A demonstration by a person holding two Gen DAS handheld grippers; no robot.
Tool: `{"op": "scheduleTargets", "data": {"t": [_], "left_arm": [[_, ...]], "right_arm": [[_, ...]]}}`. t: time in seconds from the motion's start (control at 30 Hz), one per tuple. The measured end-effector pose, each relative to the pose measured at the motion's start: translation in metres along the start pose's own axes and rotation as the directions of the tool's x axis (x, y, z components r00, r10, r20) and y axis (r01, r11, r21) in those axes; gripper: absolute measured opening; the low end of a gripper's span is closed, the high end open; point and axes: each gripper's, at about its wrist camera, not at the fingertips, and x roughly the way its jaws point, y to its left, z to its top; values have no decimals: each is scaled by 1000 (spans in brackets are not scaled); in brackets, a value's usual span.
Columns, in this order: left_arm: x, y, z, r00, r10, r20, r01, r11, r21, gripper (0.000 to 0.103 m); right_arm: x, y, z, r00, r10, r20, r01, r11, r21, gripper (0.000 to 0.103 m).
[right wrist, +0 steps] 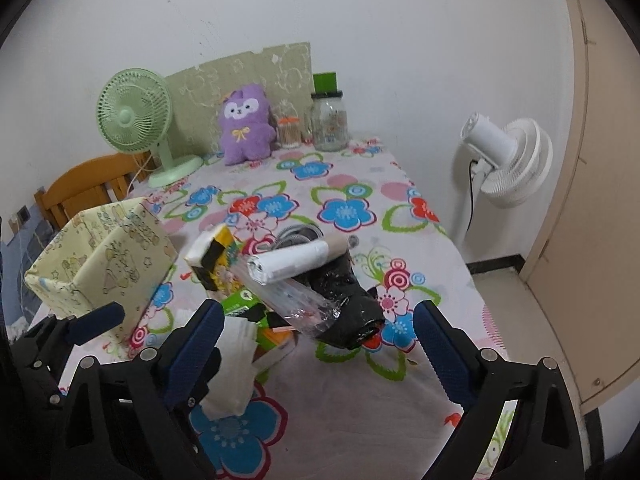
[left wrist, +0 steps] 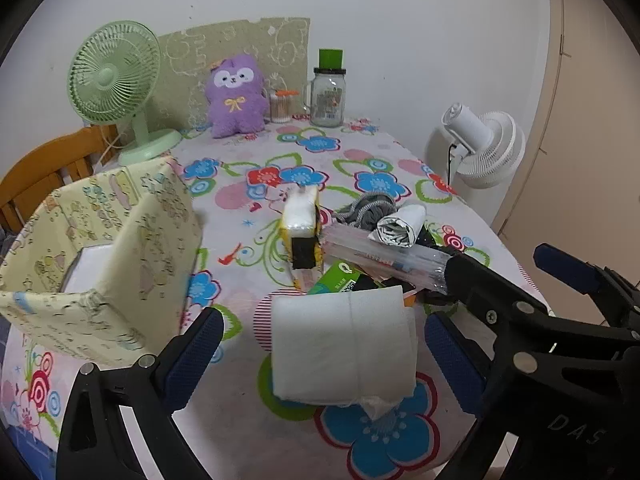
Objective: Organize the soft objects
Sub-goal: 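Grasp the folded white pad with the left tool while the right tool reaches the clear pencil bag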
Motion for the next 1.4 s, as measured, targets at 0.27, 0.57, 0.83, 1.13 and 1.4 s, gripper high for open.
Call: {"op": "scheduleTargets", "data": {"t": [0.27, 0.57, 0.83, 1.13, 1.4], "left_arm": [[24, -12, -2, 999, 3, -51, -2, 1000, 19, 100], [38, -5, -7, 991, -4, -132, 1, 1000, -20, 70], [29, 5, -1, 994, 67, -86, -66, 998, 17, 65], [44, 24, 3, 991, 60, -121, -63, 998, -23, 65], [47, 17, 3, 990, 88, -109, -87, 996, 14, 65]], "right_arm": [[21, -7, -1, 999, 2, -37, -2, 1000, -7, 93], [36, -1, 0, 997, 19, -68, -21, 999, -27, 93], [50, 11, 8, 996, 46, -79, -51, 997, -56, 89], [72, 24, 11, 992, 50, -117, -62, 993, -96, 82], [90, 23, 8, 977, 89, -196, -104, 992, -67, 50]]}}
